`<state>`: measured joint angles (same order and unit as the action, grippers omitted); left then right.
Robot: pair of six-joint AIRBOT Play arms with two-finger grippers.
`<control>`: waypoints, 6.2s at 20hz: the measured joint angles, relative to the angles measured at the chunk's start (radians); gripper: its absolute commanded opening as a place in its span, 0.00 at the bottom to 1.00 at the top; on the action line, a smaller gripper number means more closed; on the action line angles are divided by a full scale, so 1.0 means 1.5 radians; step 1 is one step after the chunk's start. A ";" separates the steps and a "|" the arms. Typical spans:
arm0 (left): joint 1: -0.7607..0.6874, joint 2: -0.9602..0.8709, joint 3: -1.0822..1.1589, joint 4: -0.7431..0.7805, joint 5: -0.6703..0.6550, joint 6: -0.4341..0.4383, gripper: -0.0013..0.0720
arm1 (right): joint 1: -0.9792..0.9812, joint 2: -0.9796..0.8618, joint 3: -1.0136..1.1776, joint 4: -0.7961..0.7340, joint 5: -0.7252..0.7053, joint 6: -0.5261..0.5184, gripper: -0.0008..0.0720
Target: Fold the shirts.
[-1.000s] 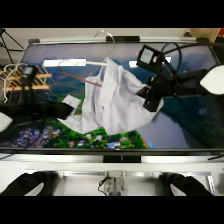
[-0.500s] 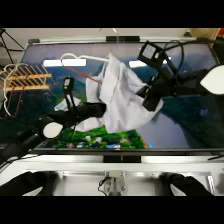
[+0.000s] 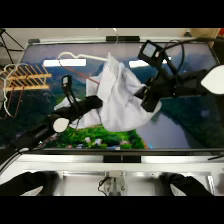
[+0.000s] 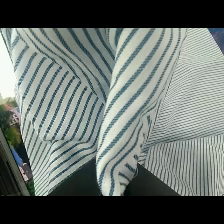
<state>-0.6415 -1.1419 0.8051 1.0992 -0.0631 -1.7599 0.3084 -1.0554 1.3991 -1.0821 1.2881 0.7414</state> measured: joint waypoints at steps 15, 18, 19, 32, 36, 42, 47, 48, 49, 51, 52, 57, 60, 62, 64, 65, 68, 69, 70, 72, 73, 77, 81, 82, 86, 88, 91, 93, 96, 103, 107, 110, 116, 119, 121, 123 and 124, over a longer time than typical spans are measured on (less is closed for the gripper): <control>0.346 0.187 0.048 -0.003 -0.083 0.044 0.09 | 0.001 0.000 0.000 0.051 0.007 -0.001 0.12; 0.365 0.191 0.077 -0.002 -0.088 0.047 0.09 | 0.001 0.000 0.000 0.042 0.021 -0.012 0.12; 0.374 0.192 0.085 -0.002 -0.089 0.047 0.09 | 0.001 0.000 0.000 0.040 0.023 -0.014 0.12; 0.399 0.243 0.117 0.008 -0.234 0.131 0.09 | 0.000 0.000 0.000 -0.030 -0.025 0.014 0.11; 0.399 0.246 0.118 0.021 -0.302 0.164 0.09 | 0.000 0.000 0.000 -0.019 -0.048 0.017 0.11; 0.399 0.237 0.118 0.052 -0.325 0.182 0.09 | 0.000 0.000 0.000 0.003 -0.066 0.015 0.11; 0.415 0.223 0.118 0.072 -0.326 0.187 0.09 | 0.000 0.000 0.000 0.036 -0.084 0.006 0.11; 0.422 0.222 0.118 0.075 -0.327 0.187 0.09 | 0.000 0.001 0.000 0.045 -0.089 0.003 0.11; 0.429 0.222 0.118 0.076 -0.327 0.188 0.09 | 0.000 0.001 0.000 0.049 -0.090 -0.001 0.11; 0.438 0.222 0.124 0.076 -0.329 0.188 0.09 | 0.000 0.001 0.000 0.043 -0.092 -0.006 0.11; 0.441 0.223 0.131 0.071 -0.329 0.188 0.09 | 0.000 0.001 0.000 0.036 -0.092 -0.007 0.11; 0.423 0.226 0.191 -0.012 -0.326 0.188 0.09 | 0.003 -0.015 0.001 -0.006 -0.074 -0.007 0.11; 0.355 0.226 0.234 -0.048 -0.324 0.188 0.09 | 0.024 -0.023 0.001 -0.012 -0.085 -0.001 0.11; 0.298 0.226 0.257 -0.060 -0.316 0.188 0.09 | 0.031 -0.024 0.001 -0.010 -0.117 0.018 0.11; 0.250 0.227 0.271 -0.067 -0.313 0.189 0.09 | 0.036 -0.022 0.010 -0.005 -0.155 0.039 0.11; 0.231 0.227 0.276 -0.068 -0.316 0.189 0.09 | 0.038 -0.019 0.020 -0.001 -0.169 0.048 0.11; 0.198 0.231 0.283 -0.072 -0.353 0.188 0.09 | 0.039 -0.007 0.060 -0.025 -0.196 0.086 0.11; 0.192 0.235 0.284 -0.072 -0.369 0.188 0.09 | 0.039 -0.002 0.075 -0.044 -0.200 0.108 0.11; 0.188 0.240 0.285 -0.073 -0.385 0.188 0.09 | 0.040 0.002 0.088 -0.067 -0.202 0.134 0.11; 0.182 0.246 0.286 -0.073 -0.420 0.189 0.12 | 0.040 0.007 0.106 -0.109 -0.202 0.189 0.11; 0.181 0.248 0.286 -0.072 -0.436 0.189 0.42 | 0.040 0.008 0.111 -0.120 -0.199 0.210 0.11; 0.179 0.246 0.288 -0.063 -0.474 0.224 0.83 | 0.039 0.006 0.121 -0.132 -0.131 0.268 0.11; 0.176 0.244 0.329 0.009 -0.462 0.316 0.83 | 0.040 0.002 0.124 -0.136 -0.058 0.281 0.11; 0.173 0.243 0.340 0.030 -0.439 0.329 0.85 | 0.042 -0.003 0.125 -0.133 -0.040 0.284 0.11; 0.142 0.216 0.361 0.073 -0.332 0.357 0.86 | 0.082 -0.027 0.125 -0.121 -0.012 0.283 0.11; 0.119 0.183 0.365 0.082 -0.289 0.363 0.85 | 0.106 -0.044 0.125 -0.120 -0.016 0.282 0.11; 0.094 0.127 0.368 0.089 -0.236 0.367 0.84 | 0.128 -0.063 0.125 -0.117 -0.046 0.281 0.11; 0.081 0.093 0.369 0.091 -0.204 0.368 0.83 | 0.135 -0.071 0.125 -0.119 -0.064 0.281 0.11; 0.065 0.049 0.369 0.091 -0.173 0.368 0.83 | 0.140 -0.077 0.125 -0.121 -0.090 0.279 0.11; 0.027 -0.012 0.369 0.088 -0.059 0.335 0.56 | 0.143 -0.080 0.125 -0.114 -0.110 0.271 0.11; 0.022 -0.033 0.370 0.088 0.001 0.329 0.56 | 0.143 -0.080 0.125 -0.090 -0.112 0.254 0.11; 0.021 -0.038 0.370 0.087 0.019 0.326 0.10 | 0.143 -0.080 0.125 -0.078 -0.110 0.237 0.12; 0.037 -0.037 0.378 0.087 0.017 0.321 0.09 | 0.144 -0.075 0.125 -0.056 -0.137 0.222 0.73; 0.070 -0.025 0.397 0.086 0.030 0.319 0.09 | 0.144 -0.061 0.125 -0.067 -0.142 0.225 0.73; 0.087 -0.015 0.409 0.086 0.026 0.315 0.09 | 0.141 -0.056 0.125 -0.086 -0.149 0.227 0.70; 0.099 -0.005 0.416 0.087 0.014 0.305 0.09 | 0.143 -0.054 0.125 -0.090 -0.168 0.229 0.70; 0.101 -0.002 0.418 0.087 0.002 0.302 0.09 | 0.143 -0.053 0.125 -0.091 -0.184 0.229 0.70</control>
<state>-0.4896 -1.1442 1.4315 1.2301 -0.0605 -1.3067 0.5236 -1.1343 1.5871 -1.2182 1.0115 1.0851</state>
